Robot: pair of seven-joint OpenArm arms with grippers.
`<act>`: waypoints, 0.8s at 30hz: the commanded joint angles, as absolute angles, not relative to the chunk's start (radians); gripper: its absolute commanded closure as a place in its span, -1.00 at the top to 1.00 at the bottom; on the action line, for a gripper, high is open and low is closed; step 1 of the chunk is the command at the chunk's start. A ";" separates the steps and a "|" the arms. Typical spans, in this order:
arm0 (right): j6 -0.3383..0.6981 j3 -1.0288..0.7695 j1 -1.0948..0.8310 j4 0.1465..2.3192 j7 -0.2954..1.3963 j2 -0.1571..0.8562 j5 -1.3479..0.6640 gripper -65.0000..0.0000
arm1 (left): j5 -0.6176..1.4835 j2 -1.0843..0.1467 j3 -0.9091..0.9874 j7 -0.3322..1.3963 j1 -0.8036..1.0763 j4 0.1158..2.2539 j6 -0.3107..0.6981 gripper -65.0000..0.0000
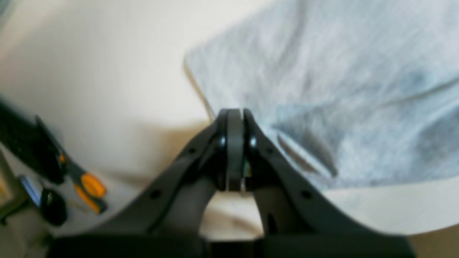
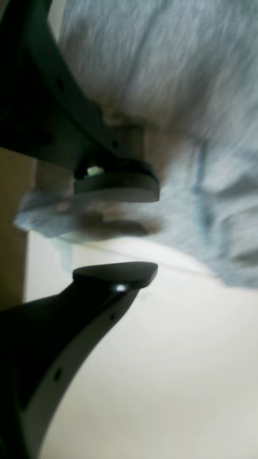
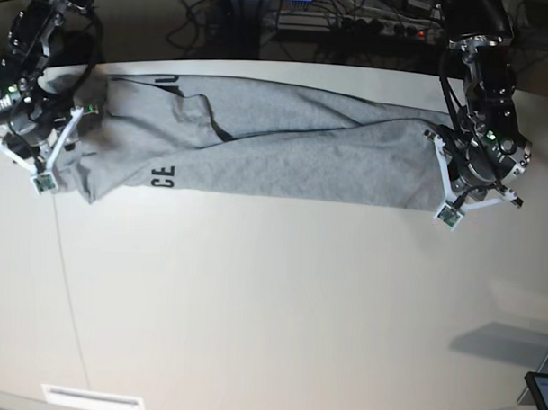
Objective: Fold the T-shirt properly
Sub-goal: 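Grasp both ends of the grey strip with both grippers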
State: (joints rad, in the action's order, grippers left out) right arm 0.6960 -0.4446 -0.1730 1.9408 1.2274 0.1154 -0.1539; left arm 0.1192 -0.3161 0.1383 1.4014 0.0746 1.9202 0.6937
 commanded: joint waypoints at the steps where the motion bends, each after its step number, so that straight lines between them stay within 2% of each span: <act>1: 0.698 -0.417 -0.165 1.960 1.214 0.125 -0.163 -0.21 | 0.096 -0.331 0.122 1.396 0.068 1.920 0.698 -1.00; 6: 0.698 -0.384 -0.159 1.960 1.214 0.128 -0.163 -0.19 | 0.076 -0.334 0.073 1.396 0.111 1.899 0.698 -1.00; 8: 0.698 -0.381 -0.163 1.960 1.216 0.128 -0.163 -0.13 | 0.076 -0.331 0.084 1.396 0.125 1.903 0.698 -0.94; 11: 0.698 -0.386 -0.166 1.959 1.224 0.128 -0.163 0.14 | 0.070 -0.329 0.085 1.389 0.143 1.903 0.698 -0.62; 14: 0.698 -0.386 -0.180 1.956 1.224 0.125 -0.163 0.21 | 0.068 -0.328 0.087 1.388 0.154 1.902 0.698 -0.29; 22: 0.698 -0.387 -0.208 1.903 1.242 0.082 -0.163 0.19 | 0.065 -0.305 0.139 1.386 0.160 1.891 0.698 -0.27; 24: 0.698 -0.387 -0.203 1.886 1.244 0.073 -0.163 0.09 | 0.065 -0.305 0.131 1.386 0.153 1.870 0.698 -0.27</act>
